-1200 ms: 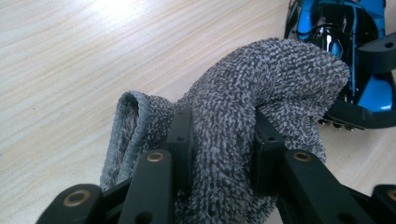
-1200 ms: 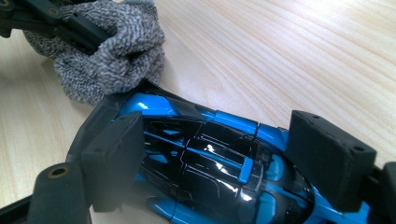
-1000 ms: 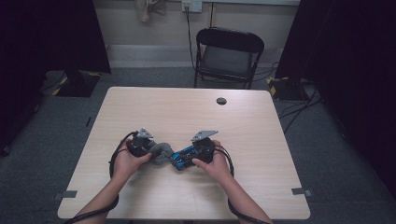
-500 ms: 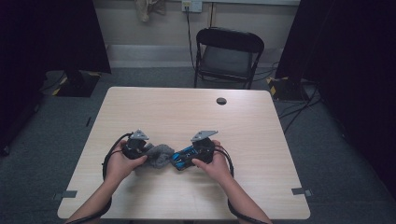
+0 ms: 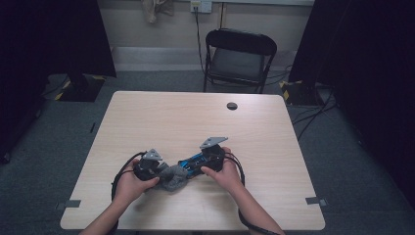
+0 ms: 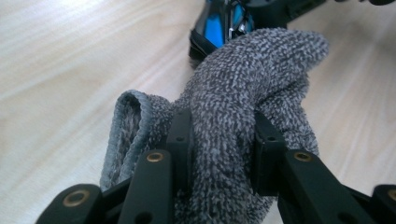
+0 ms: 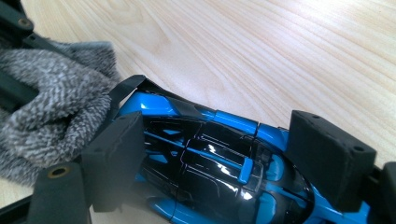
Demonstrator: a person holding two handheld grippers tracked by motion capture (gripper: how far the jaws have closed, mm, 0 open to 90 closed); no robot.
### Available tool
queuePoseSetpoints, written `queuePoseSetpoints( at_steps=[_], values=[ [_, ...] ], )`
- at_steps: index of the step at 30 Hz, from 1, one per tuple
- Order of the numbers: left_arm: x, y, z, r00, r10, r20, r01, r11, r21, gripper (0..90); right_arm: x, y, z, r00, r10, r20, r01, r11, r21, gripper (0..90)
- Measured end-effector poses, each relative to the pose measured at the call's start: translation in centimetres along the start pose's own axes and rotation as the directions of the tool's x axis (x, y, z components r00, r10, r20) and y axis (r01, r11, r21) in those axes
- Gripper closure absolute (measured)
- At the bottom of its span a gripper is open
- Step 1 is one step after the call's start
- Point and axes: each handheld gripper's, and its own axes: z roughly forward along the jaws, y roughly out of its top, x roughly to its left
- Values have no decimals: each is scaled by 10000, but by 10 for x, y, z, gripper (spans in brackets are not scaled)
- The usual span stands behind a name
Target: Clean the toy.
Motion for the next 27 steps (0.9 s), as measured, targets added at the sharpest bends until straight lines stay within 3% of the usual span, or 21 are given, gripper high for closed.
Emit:
queuePoseSetpoints(
  at_steps=[20, 27],
  values=[
    [32, 14, 6, 9918, -761, -1024, 732, 9968, -324, 666, 0, 0, 0, 10000, 23, -26, -23, 10000, -20, 190],
    [31, 18, 1, 9931, -617, -999, 599, 9980, -213, 669, 0, 0, 0, 10000, 7, -18, -7, 10000, -30, 190]
  ],
)
